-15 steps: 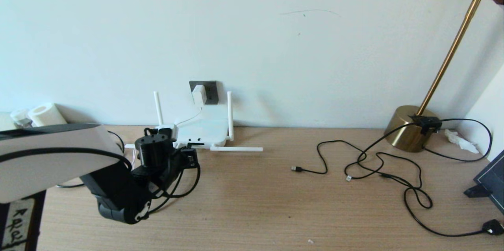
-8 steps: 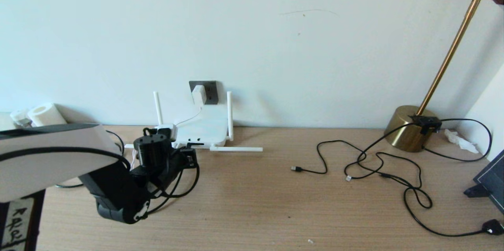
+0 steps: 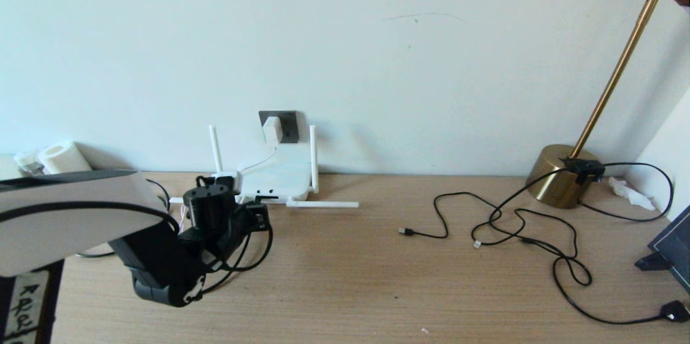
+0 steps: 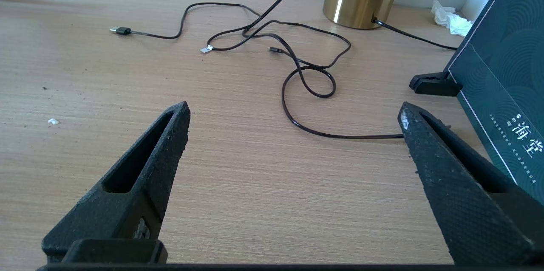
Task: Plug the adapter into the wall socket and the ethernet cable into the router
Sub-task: Plug cable into router interface
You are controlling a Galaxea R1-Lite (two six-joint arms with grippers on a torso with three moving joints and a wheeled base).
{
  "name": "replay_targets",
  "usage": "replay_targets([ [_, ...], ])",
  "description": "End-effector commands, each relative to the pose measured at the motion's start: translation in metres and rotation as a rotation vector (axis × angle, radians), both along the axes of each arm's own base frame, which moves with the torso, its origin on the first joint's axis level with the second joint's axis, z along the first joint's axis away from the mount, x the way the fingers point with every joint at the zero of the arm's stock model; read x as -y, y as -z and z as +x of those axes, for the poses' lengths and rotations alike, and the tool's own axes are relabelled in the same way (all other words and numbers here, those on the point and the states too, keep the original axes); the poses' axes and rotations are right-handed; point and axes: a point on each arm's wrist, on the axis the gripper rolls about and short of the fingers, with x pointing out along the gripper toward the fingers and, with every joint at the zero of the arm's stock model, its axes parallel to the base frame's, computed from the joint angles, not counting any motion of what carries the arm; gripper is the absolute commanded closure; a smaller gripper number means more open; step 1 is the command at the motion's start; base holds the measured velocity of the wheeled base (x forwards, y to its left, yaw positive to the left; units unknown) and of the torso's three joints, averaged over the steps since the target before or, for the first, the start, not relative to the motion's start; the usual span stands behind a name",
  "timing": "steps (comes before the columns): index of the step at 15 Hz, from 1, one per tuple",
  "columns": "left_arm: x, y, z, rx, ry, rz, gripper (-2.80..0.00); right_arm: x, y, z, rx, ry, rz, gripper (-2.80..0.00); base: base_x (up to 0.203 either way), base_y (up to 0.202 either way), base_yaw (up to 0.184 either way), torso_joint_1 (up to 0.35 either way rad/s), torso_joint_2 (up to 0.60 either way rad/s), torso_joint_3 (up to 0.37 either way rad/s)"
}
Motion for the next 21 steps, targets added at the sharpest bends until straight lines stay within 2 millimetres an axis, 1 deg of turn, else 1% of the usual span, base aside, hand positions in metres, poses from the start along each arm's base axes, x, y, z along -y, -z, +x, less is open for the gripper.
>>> replay_targets([
  [1,0.0001,0.001,0.0004,0.001,0.0,-0.001,0.0,0.0,-0.0001,0.0001,-0.001,-0.001,-0.001,-2.8,0.0,0.0,0.0,0.0,0.0,0.0],
  [21,0.0006,0.0022,0.0065,0.011,0.023,0.032,0.0,0.0,-0.0001,0.0001,-0.001,-0.001,-0.001,-2.8,0.0,0.0,0.0,0.0,0.0,0.0],
])
